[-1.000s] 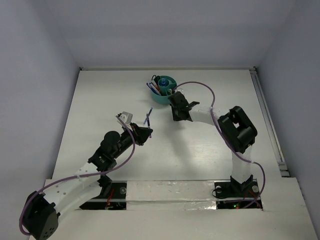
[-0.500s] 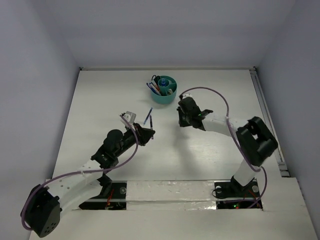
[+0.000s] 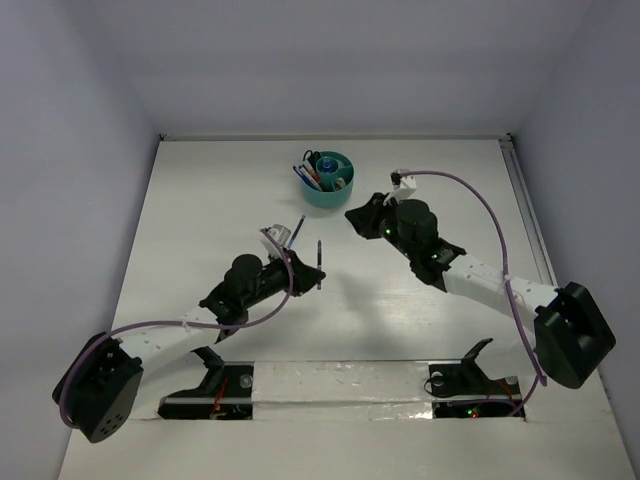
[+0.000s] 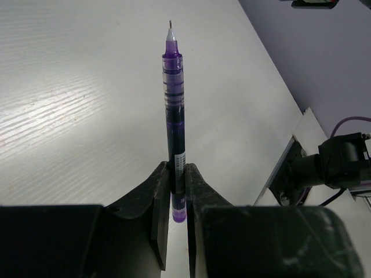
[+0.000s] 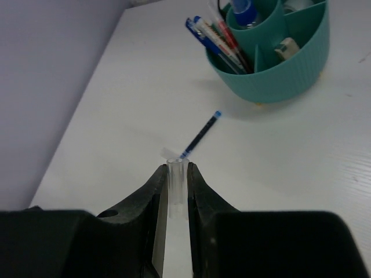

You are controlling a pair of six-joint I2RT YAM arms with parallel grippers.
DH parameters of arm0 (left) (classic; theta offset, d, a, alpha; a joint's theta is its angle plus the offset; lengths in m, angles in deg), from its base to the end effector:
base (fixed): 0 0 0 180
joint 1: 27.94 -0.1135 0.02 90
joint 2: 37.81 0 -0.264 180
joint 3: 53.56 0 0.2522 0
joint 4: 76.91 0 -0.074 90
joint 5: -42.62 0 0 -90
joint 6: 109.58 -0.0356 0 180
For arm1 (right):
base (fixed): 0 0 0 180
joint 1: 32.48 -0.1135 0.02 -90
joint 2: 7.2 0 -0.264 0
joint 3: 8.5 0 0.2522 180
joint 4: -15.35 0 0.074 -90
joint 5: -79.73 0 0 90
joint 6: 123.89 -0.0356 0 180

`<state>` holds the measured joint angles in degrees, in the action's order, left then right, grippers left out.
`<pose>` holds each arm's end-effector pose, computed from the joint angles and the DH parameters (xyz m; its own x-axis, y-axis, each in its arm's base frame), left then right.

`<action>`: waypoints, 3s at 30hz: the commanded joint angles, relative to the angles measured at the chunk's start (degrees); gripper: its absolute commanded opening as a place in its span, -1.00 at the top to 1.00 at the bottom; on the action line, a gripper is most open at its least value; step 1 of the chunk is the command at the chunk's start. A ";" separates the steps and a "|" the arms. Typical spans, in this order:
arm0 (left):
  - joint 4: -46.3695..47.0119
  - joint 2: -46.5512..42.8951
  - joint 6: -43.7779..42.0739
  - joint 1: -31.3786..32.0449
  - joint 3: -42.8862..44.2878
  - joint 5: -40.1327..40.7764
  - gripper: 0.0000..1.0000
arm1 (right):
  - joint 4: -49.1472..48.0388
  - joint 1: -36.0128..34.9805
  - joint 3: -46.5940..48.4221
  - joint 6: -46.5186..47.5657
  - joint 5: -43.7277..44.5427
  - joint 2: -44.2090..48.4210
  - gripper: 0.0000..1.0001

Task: Sort the stationery into containers
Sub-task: Close the pen cap on the pen.

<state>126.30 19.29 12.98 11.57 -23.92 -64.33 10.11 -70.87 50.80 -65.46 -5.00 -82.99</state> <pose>0.1540 -0.1404 0.2109 -0.4964 -0.2579 -0.8289 0.6712 0.4915 -0.5549 0.2406 0.1865 0.2765 -0.4171 0.3347 -0.8450 -0.3867 0.7761 0.4982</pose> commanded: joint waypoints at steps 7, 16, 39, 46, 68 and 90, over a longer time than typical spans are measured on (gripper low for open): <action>1.61 0.56 -0.04 1.36 6.79 -1.07 1.00 | -17.46 -5.11 -0.80 -5.08 0.52 -0.06 1.00; -0.93 -0.59 -0.56 1.36 7.68 -0.45 1.00 | -18.09 -7.84 0.60 -4.03 1.84 -0.76 1.00; -1.90 -2.70 -0.74 1.36 6.71 -0.54 1.00 | -17.47 -9.95 2.54 -2.00 4.21 -2.08 1.00; -1.73 -3.14 -0.65 1.36 6.09 -0.19 1.00 | -17.38 -9.95 2.63 -1.12 5.53 -1.29 1.00; -1.64 -3.22 -0.39 1.36 5.48 -0.28 1.00 | -19.14 -10.48 2.53 -1.30 4.83 -1.73 1.00; -3.48 -5.07 -0.13 1.36 8.02 1.05 1.00 | -22.39 -13.20 -3.09 0.10 6.15 -0.94 1.00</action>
<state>120.95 15.88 12.87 12.59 -18.63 -62.98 -8.18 -83.18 48.31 -67.30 -0.36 -85.13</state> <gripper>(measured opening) 0.080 0.208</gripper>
